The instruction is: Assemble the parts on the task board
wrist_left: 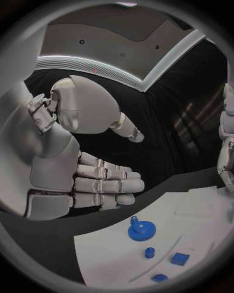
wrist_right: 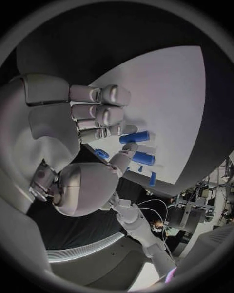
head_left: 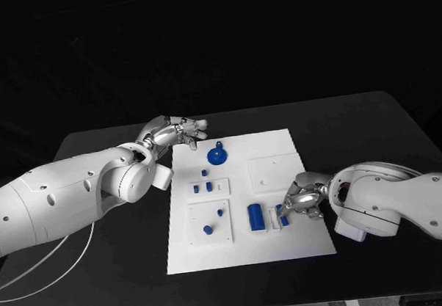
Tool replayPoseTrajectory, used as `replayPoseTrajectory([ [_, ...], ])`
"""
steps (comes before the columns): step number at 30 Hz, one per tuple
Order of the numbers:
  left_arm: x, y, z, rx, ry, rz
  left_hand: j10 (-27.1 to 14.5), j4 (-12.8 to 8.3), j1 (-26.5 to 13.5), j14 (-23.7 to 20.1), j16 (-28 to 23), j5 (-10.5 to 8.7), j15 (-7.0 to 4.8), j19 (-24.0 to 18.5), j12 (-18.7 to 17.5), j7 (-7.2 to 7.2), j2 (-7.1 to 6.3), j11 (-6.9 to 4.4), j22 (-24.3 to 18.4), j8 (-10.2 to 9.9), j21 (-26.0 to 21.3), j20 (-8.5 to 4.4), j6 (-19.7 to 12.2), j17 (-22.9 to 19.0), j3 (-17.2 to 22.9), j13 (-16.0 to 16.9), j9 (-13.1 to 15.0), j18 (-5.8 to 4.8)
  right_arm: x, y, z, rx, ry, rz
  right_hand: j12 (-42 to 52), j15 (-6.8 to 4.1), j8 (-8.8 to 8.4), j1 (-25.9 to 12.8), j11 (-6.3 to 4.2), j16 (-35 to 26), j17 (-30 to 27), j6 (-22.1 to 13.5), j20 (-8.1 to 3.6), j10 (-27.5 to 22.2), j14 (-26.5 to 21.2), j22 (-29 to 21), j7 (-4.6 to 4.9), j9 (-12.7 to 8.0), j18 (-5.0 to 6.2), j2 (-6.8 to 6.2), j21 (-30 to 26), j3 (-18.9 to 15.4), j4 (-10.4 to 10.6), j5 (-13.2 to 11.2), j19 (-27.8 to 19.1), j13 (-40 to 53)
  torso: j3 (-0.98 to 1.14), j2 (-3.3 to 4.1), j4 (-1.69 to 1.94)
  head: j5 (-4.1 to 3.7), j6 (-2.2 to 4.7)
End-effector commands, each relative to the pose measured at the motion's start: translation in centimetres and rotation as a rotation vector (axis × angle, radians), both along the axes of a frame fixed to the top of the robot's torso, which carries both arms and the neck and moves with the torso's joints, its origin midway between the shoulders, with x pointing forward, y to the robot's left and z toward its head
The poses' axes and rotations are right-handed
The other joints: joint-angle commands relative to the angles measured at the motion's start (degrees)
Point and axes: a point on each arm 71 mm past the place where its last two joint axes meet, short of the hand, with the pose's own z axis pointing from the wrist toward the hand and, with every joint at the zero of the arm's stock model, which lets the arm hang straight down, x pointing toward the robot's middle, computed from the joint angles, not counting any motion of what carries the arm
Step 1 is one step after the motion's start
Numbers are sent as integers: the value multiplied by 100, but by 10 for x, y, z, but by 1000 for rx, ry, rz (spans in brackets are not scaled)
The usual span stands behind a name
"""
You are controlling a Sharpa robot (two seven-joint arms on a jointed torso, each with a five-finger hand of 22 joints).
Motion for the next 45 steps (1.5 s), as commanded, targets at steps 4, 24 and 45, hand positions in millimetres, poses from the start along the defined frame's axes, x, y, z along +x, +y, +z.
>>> replayPoseTrajectory([
  [4,-1,-2,1,-3,-3,-19,22,-37,21,-6,-30,-7,16,5,19,-31,52,-20,9,26,-40,-197,10,9,10,5,-2,-35,0,3,-4,13,58,-3,-8,-27,-10,-114,-5,-6,-10,33,1,40,6,67,5,-20,315,6,32,-63,26,-22,20,-5,-4,1,3,11,-9],
  [24,-1,-2,0,-2,2,-22,20,-35,10,-7,-32,-11,16,5,18,-30,51,-19,13,27,-43,-197,9,12,4,5,-3,-37,-1,14,-6,9,74,33,-15,-27,-23,-156,-3,-14,-18,32,-9,30,3,66,7,-46,315,-25,24,-111,52,-144,9,0,1,-1,-5,49,-25],
  [45,-1,-2,0,2,3,-22,17,-35,3,-8,-36,-15,17,6,16,-30,53,-18,17,26,-47,-197,6,15,1,4,-5,-38,1,15,-6,14,67,31,-29,-29,-44,-449,1,-21,-26,6,-48,-8,-9,66,11,-99,315,-348,6,-615,219,-474,-13,22,3,-1,-7,69,-41],
])
